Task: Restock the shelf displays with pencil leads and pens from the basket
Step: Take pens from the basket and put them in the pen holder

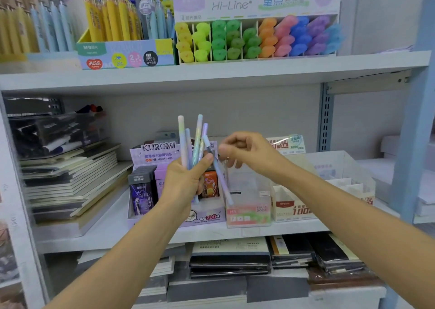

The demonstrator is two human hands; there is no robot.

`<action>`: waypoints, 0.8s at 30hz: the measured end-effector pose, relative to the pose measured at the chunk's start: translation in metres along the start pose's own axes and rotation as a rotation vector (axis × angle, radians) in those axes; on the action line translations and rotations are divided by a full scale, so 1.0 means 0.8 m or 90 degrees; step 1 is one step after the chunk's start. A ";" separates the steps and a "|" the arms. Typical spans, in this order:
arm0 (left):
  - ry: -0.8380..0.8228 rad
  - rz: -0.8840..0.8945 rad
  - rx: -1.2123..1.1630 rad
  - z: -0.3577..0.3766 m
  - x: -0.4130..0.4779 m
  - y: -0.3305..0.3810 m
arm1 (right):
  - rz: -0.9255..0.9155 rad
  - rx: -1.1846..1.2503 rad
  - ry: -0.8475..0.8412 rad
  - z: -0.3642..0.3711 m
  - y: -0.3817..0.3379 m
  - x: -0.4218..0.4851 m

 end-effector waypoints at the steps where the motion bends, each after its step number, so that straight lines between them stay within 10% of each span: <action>1: 0.000 0.005 0.012 0.001 0.001 0.000 | -0.002 0.038 0.042 -0.008 -0.003 0.003; 12: 0.005 -0.043 0.006 0.005 0.013 -0.011 | -0.008 0.122 0.145 -0.069 -0.006 0.028; 24: -0.078 -0.093 -0.051 0.003 0.006 -0.037 | 0.048 -0.163 0.171 -0.053 0.055 0.061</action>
Point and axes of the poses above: each hand's wrist, its own x-axis towards the middle knuckle, its own z-axis out of the palm, y = z × x, the point moved 9 cm from there along x, towards the middle knuckle, and after that the axes turned 6 degrees about z, right-handed, at the moved point
